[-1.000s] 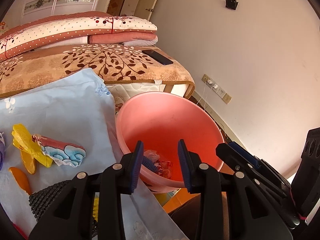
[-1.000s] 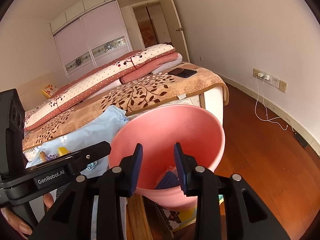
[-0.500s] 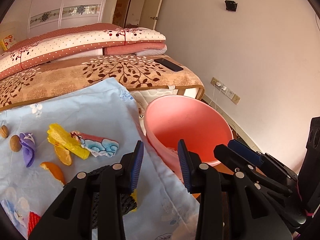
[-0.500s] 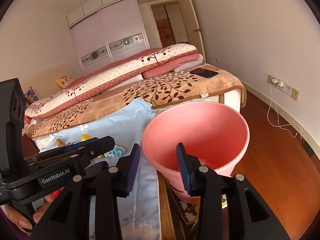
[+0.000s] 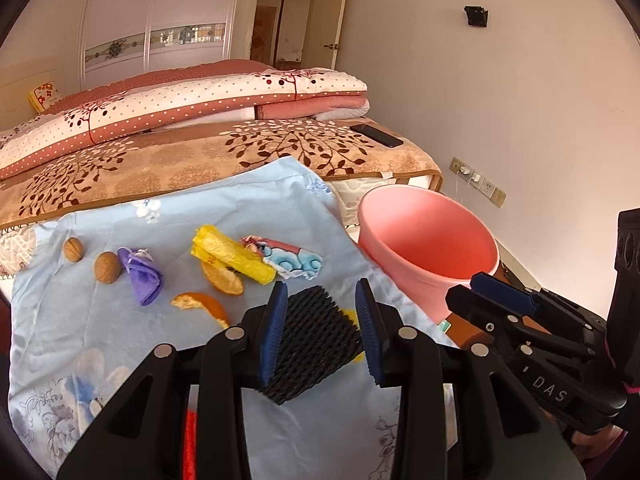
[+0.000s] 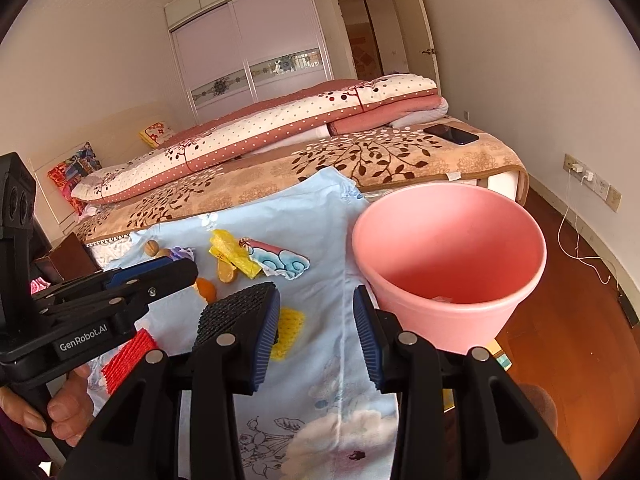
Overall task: Collect trash
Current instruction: 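Move both open tools back toward the black mesh sponge on the sheet, then grasp the black mesh sponge with the right tool while the left tool grasps the red mesh net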
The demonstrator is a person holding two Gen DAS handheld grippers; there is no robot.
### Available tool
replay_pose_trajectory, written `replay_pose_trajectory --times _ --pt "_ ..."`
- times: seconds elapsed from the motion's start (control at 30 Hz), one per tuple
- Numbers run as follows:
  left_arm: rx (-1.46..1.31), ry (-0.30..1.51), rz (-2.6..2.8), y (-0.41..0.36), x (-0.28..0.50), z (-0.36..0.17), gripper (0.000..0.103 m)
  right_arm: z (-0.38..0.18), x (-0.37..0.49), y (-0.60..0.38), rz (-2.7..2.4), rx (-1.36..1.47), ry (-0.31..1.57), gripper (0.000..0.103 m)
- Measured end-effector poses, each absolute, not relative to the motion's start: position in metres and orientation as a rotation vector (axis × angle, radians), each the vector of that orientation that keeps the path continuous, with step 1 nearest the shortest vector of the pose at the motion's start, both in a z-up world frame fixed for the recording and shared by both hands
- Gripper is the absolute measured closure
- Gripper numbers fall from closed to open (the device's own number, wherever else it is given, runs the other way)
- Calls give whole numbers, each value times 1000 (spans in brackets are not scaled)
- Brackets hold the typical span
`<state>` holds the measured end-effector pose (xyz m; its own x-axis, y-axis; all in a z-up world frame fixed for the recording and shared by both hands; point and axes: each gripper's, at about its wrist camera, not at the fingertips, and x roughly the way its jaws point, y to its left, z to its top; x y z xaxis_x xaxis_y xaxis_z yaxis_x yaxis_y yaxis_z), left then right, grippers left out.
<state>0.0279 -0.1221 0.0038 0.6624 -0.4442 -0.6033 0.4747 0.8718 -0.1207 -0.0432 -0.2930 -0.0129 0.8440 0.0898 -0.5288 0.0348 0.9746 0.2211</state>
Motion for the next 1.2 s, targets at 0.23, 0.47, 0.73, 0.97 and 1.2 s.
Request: replay_pose_trajectory --times 0.23,0.47,0.73,0.97,1.2 --pt "73 686 -465 -71 19 -1 67 -13 -45 -279 55 214 577 65" --pt "84 754 -438 -24 8 -14 67 -17 -40 -267 92 203 609 65" --pt "92 843 -398 6 -5 -38 67 -24 -34 -254 122 188 639 65" --pt "63 906 -351 19 4 -56 68 -29 -32 -250 131 181 658 65" --pt "64 913 -378 16 0 -68 68 -35 -28 -251 138 200 688 65"
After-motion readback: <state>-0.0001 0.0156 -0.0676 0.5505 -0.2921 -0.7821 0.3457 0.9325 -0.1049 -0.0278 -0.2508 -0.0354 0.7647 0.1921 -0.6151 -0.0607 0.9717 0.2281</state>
